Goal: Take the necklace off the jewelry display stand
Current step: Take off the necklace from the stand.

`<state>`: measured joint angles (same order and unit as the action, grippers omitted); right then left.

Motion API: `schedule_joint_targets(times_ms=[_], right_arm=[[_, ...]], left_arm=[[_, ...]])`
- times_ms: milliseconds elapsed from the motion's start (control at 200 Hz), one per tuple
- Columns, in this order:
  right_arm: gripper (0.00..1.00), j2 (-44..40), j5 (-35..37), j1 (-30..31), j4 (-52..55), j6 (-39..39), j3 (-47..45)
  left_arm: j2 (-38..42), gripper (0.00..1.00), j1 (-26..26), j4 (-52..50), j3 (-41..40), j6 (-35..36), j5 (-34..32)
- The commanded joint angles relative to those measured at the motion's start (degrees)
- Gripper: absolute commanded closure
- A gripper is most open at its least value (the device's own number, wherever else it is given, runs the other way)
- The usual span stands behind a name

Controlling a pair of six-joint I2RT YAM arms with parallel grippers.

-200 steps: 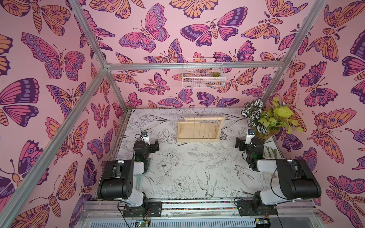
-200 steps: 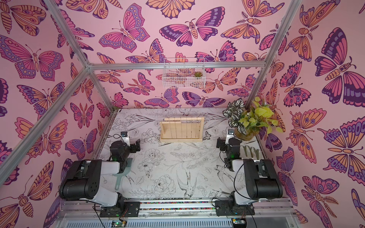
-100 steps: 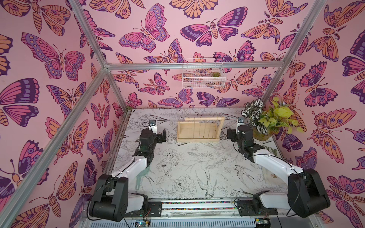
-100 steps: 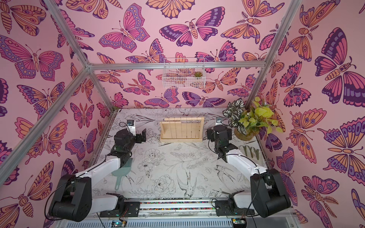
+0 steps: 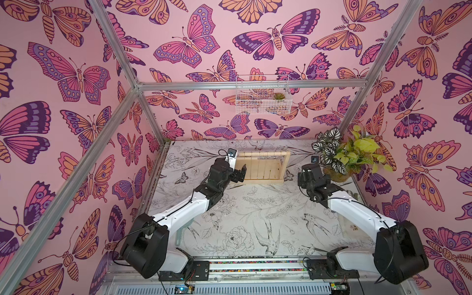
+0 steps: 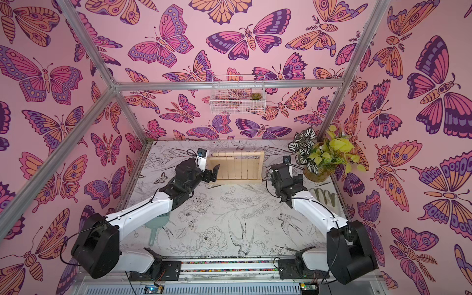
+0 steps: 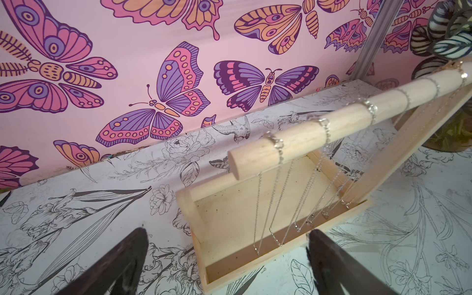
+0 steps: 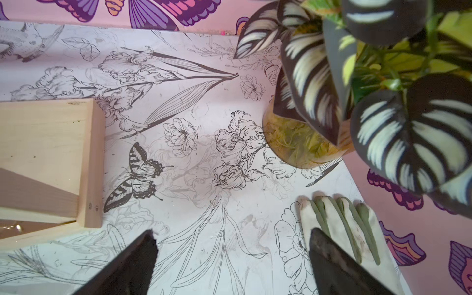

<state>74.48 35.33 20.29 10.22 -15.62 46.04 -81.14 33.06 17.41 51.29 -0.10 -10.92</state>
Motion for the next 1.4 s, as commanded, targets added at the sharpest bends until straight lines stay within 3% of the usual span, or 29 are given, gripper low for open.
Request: schedule_joint_targets(times_ms=[0,265,446,896,1201,1392], right_arm=[[0.07,-2.53,-0.52,0.1,2.06,-3.75,-1.56],[0.1,-2.46,-0.26,0.06,0.74,-4.71,-2.79],[0.11,-1.49,-1.1,0.01,-0.77,-5.63,-3.41],[0.11,-0.56,-1.41,-0.17,-1.71,-5.46,-3.94],[0.12,0.4,-1.89,-0.59,-2.25,-5.34,-4.08],[0.12,0.49,-1.93,-0.62,-2.55,-5.32,-4.11]], left_arm=[[-0.84,0.0,1.8,-1.61,2.39,-1.1,-4.15],[-3.99,0.07,2.7,-1.55,4.39,-2.17,-4.69],[-5.57,0.21,3.06,-0.91,5.12,-1.97,-5.98],[-9.7,0.2,3.5,0.62,8.25,-1.51,-9.45],[-11.75,0.35,3.67,1.31,10.28,-1.45,-9.64],[-11.22,0.34,3.69,1.48,10.5,-1.28,-10.13]])
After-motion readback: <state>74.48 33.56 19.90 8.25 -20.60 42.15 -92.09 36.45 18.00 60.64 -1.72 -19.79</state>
